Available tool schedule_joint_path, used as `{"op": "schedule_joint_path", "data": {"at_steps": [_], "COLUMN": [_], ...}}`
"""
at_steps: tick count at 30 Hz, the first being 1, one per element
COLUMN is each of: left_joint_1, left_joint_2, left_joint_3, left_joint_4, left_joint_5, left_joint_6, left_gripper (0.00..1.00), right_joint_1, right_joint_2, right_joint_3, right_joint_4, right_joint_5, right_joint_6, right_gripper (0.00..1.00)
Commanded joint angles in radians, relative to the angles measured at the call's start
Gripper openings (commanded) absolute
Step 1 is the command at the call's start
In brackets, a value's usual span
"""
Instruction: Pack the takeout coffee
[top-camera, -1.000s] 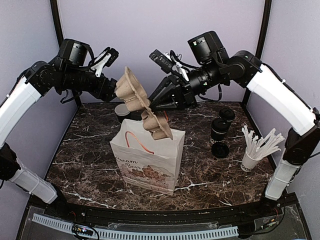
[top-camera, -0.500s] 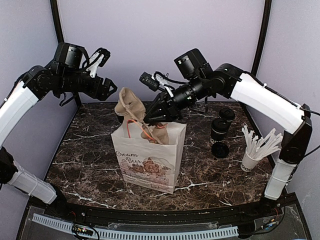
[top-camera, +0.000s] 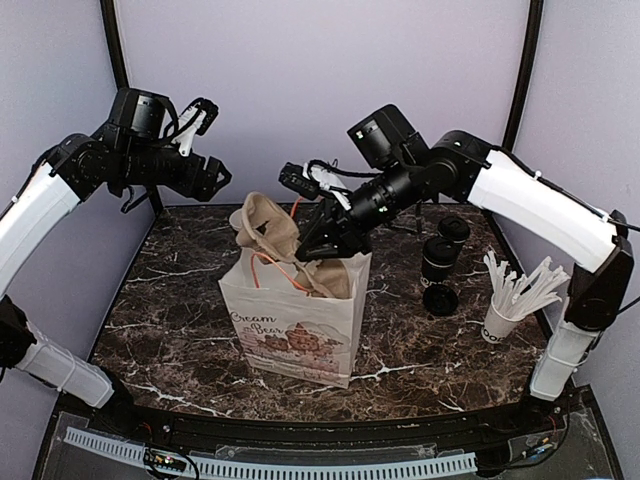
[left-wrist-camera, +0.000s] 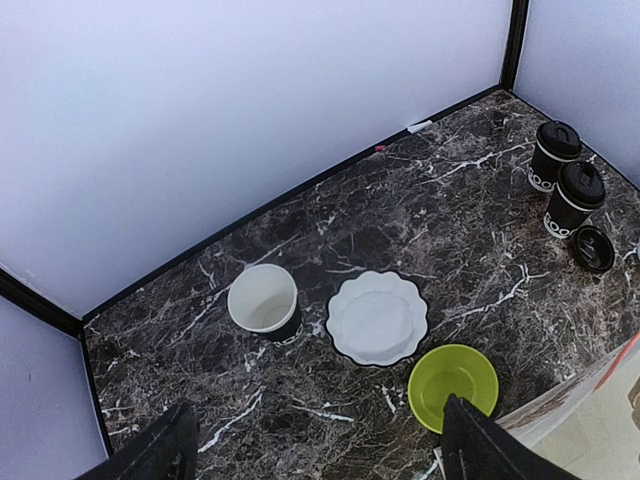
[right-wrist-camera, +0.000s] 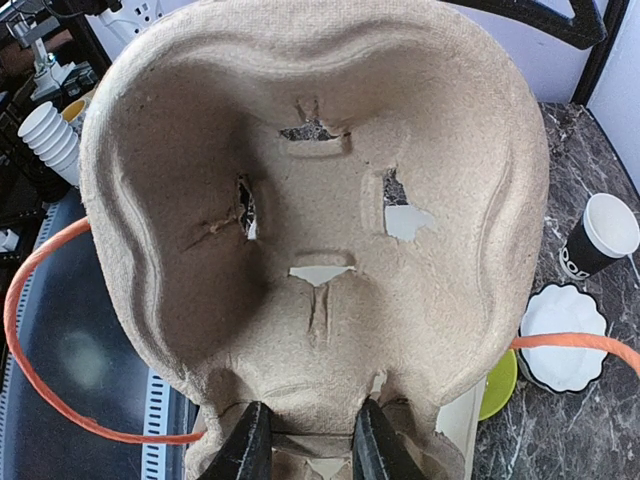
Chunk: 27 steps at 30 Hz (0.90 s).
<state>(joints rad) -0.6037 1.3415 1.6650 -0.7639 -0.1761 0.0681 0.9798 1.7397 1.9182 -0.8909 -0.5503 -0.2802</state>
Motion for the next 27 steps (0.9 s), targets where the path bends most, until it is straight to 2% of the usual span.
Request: {"op": "schedule_joint_path", "data": {"at_steps": [1, 15, 22, 27], "left_joint_1": [0.011, 0.025, 0.027, 0.029], "left_joint_2": [-0.006, 0.011, 0.015, 0.015], "left_joint_3": [0.001, -0.025, -0.055, -0.075], "left_joint_4": [0.016, -0.002, 0.003, 0.008], "left_joint_5": [0.000, -0.004, 0.005, 0.013], "left_joint_6": [0.021, 0.030, 0.033, 0.029], "left_gripper": [0.86, 0.86, 0.86, 0.86], "right_joint_1": [0.017, 0.017, 0.017, 0.017], "right_joint_2": [-0.040, -0.103, -0.103, -0.068], "right_joint_3": [-0.035, -0.237, -0.278, -0.226], "right_joint_4": [-0.019, -0.072, -0.129, -0.265], "right_joint_5": [0.041, 0.123, 0.198, 0.232], "right_joint_6": [-0.024, -0.118, -0.214, -0.317], "right_gripper": [0.26, 0.24, 0.24, 0.23]}}
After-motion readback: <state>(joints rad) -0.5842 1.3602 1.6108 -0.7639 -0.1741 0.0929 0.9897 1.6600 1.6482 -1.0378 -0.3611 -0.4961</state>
